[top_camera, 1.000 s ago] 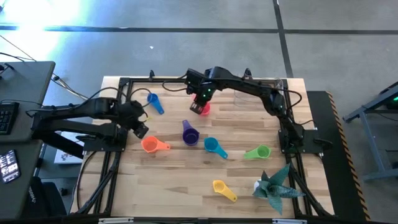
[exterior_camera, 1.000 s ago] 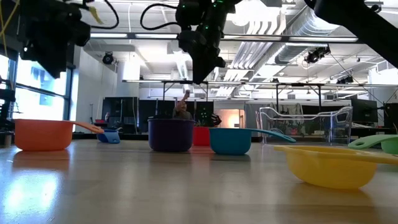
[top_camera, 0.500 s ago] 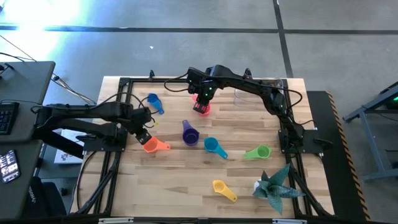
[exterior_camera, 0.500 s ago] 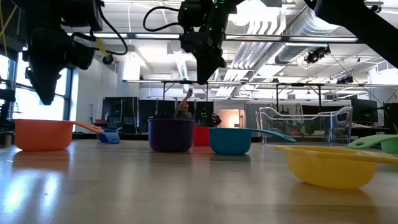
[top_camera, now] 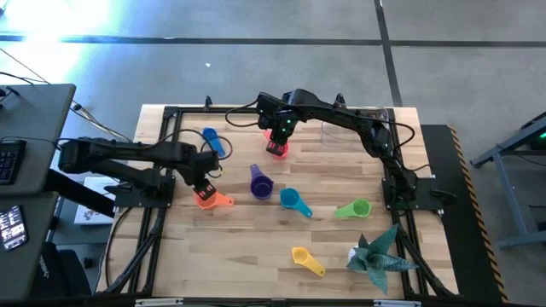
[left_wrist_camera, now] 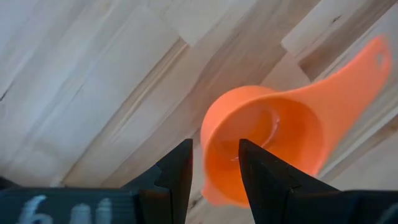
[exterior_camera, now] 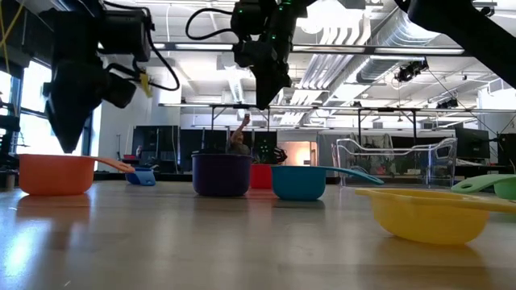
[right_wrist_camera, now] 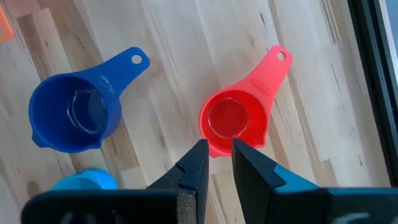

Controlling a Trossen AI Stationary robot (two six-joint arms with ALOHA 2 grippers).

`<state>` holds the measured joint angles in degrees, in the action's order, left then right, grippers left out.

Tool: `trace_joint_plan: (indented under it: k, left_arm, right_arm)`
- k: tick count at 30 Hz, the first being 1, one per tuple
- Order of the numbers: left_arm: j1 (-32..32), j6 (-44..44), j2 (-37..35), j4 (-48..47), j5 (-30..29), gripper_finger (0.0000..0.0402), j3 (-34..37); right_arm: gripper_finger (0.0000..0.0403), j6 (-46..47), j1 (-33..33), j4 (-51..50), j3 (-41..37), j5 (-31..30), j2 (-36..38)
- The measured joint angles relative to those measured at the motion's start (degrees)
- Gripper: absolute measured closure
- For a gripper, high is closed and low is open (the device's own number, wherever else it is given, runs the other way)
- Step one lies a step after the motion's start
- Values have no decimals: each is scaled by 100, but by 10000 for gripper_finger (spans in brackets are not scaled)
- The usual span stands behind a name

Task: Nest measuring cups in basket
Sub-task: Stack the orange measuring cup on top of the purple measuring cup

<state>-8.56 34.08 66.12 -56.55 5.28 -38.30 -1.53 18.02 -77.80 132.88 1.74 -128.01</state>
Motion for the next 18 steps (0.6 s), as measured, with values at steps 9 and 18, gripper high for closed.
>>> trace_joint_plan:
  k: [9, 18]
  left_arm:
    - [-1, 25, 518, 121, -2, 293, 0]
    - [0, 470, 687, 282, 0, 388, -1]
  right_arm:
    - [340, -46, 0, 0, -4, 0, 0]
    - [340, 22, 0, -39, -4, 0, 0]
